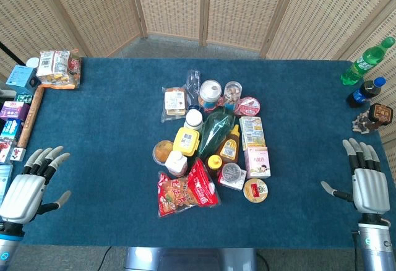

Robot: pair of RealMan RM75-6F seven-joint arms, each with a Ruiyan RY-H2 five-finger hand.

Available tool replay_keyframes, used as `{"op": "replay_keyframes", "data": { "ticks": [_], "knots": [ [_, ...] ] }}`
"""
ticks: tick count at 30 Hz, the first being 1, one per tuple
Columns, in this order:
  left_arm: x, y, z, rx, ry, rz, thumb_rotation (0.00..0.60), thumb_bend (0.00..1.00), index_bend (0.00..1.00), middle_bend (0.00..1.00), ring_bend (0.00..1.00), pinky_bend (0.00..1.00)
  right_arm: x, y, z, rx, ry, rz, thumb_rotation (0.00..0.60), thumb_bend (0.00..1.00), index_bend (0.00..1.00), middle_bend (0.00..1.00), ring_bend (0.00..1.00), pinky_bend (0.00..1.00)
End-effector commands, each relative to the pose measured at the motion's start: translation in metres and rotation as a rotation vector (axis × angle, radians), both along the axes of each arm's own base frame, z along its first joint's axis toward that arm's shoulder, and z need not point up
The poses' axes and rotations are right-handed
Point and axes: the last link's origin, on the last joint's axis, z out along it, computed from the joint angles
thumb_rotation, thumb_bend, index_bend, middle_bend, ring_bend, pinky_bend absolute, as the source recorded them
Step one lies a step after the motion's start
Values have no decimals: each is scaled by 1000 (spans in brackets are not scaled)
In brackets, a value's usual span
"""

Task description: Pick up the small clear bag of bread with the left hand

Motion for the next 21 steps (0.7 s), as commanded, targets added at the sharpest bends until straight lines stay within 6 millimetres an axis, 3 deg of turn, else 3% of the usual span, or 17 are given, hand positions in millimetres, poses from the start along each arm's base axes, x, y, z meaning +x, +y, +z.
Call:
{"op": "replay_keyframes", "data": {
  "ticks": [1,12,21],
  "knots": [
    [0,3,-2,-12,-8,2,600,327,144,61,39,0,0,-2,0,-2,-4,0,519,0,0,0,0,0],
    [2,10,-7,-21,12,-5,600,326,144,63,42,0,-3,-3,-5,5,-21,-14,513,0,0,0,0,0],
    [10,32,-8,-69,20,-34,600,327,143,60,42,0,-7,-2,-4,0,-22,-27,519,0,0,0,0,0]
  ]
}}
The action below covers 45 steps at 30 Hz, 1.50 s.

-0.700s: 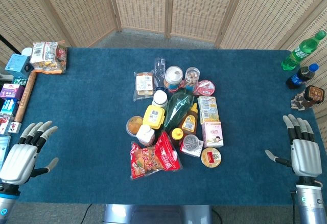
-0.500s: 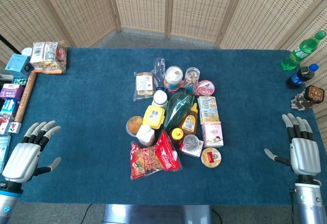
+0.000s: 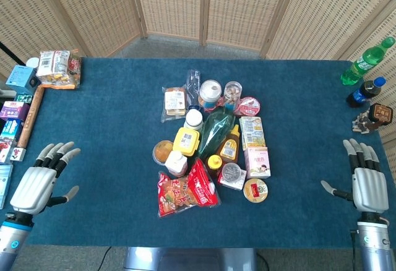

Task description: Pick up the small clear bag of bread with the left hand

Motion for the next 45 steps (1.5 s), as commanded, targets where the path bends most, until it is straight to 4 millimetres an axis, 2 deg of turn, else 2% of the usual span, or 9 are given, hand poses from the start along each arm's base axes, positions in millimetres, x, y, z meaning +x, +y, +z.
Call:
{"op": "replay_keyframes", "data": {
  "ticks": [1,10,15,24,37,45],
  "knots": [
    [5,15,0,-25,10,-21,600,327,143,58,42,0,-1,0,0,2,-2,-3,518,0,0,0,0,0],
    [27,70,-5,-157,12,-50,600,328,119,26,41,0,-8,9,7,-18,-3,-31,516,0,0,0,0,0],
    [34,104,-15,-211,-5,-34,600,329,103,1,29,0,-11,15,15,-38,4,-44,514,0,0,0,0,0],
    [53,154,-50,-269,28,-47,600,328,2,0,0,0,-14,23,22,-53,9,-66,519,0,0,0,0,0],
    [91,229,-100,-284,13,-51,600,327,0,0,0,0,-19,34,37,-91,26,-104,520,0,0,0,0,0],
    [123,264,-130,-306,25,-64,600,328,0,0,0,0,-26,47,47,-132,33,-150,516,0,0,0,0,0]
  ]
}}
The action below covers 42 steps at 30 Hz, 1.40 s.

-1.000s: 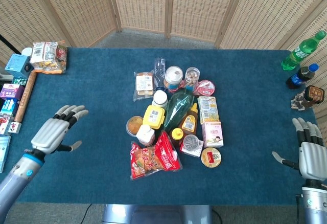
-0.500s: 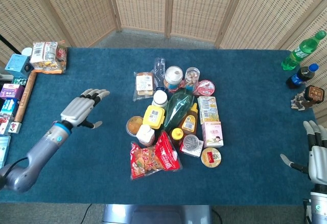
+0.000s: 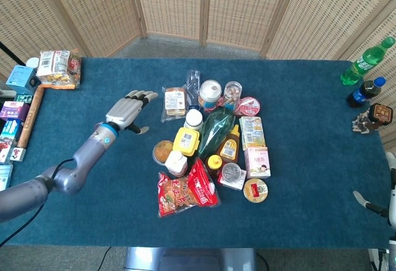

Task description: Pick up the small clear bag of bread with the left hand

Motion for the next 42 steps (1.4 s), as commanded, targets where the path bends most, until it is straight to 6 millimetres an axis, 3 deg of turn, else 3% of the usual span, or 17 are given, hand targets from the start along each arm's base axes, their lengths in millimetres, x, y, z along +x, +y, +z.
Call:
{"op": "replay_keyframes", "data": {
  "ticks": [1,13,29,30,33,35,37,42],
  "knots": [
    [25,17,-21,-31,-4,-6,600,328,0,0,0,0,-2,5,3,-14,2,-16,517,0,0,0,0,0],
    [65,47,-63,-62,20,2,600,328,0,0,0,0,-10,23,14,-67,-4,-67,520,0,0,0,0,0],
    [64,64,-86,-43,119,50,600,329,20,0,10,9,-13,41,24,-127,-37,-70,517,0,0,0,0,0],
    [63,65,-87,-41,121,56,600,329,47,0,37,34,-13,42,24,-131,-37,-71,516,0,0,0,0,0],
    [59,67,-87,-18,125,72,600,329,307,43,341,322,-14,46,27,-142,-34,-74,520,0,0,0,0,0],
    [56,69,-86,-2,130,83,600,333,511,222,577,560,-15,46,28,-152,-34,-71,519,0,0,0,0,0],
    [53,71,-85,9,127,96,600,343,631,359,715,694,-14,47,28,-153,-34,-68,521,0,0,0,0,0],
    [47,73,-78,42,99,114,600,356,805,629,898,852,-13,45,27,-154,-37,-54,526,0,0,0,0,0]
  ]
}}
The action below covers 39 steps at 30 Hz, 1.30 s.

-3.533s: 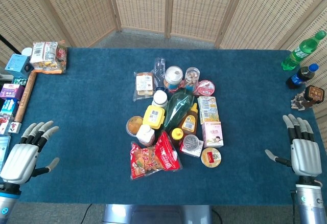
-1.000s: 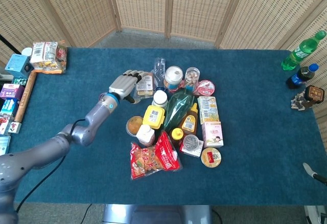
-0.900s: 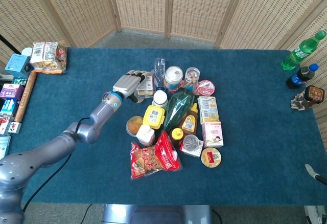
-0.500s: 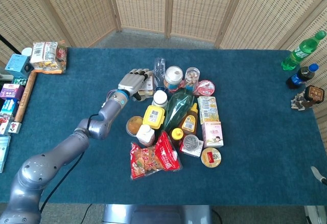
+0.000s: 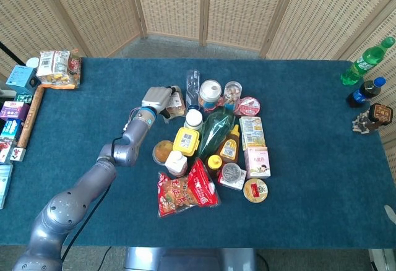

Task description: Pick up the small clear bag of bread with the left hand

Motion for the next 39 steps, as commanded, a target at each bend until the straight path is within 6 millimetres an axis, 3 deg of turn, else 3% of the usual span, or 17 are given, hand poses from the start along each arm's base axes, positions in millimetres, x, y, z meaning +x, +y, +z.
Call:
{"op": "replay_keyframes", "data": {
  "ticks": [1,6,11,19,25,31,39],
  "knots": [
    [-5,1,5,19,-21,10,600,357,819,673,918,871,1,-1,0,-3,0,8,528,0,0,0,0,0],
    [-14,1,22,49,-100,36,600,357,823,734,944,897,2,-3,-2,2,-4,18,526,0,0,0,0,0],
    [-25,-7,61,74,-203,29,600,357,809,722,936,894,2,-11,-10,31,-20,33,529,0,0,0,0,0],
    [-38,-47,127,109,-343,1,600,357,795,713,927,883,5,-25,-26,75,-54,72,530,0,0,0,0,0],
    [-41,-73,163,151,-422,-26,600,356,791,706,923,879,6,-30,-35,99,-65,90,526,0,0,0,0,0],
    [-49,-91,186,209,-481,-50,600,357,788,702,915,871,5,-29,-37,103,-76,102,525,0,0,0,0,0],
    [-58,-105,191,205,-500,-44,600,358,787,697,904,863,2,-28,-40,111,-90,111,528,0,0,0,0,0]
  ]
}}
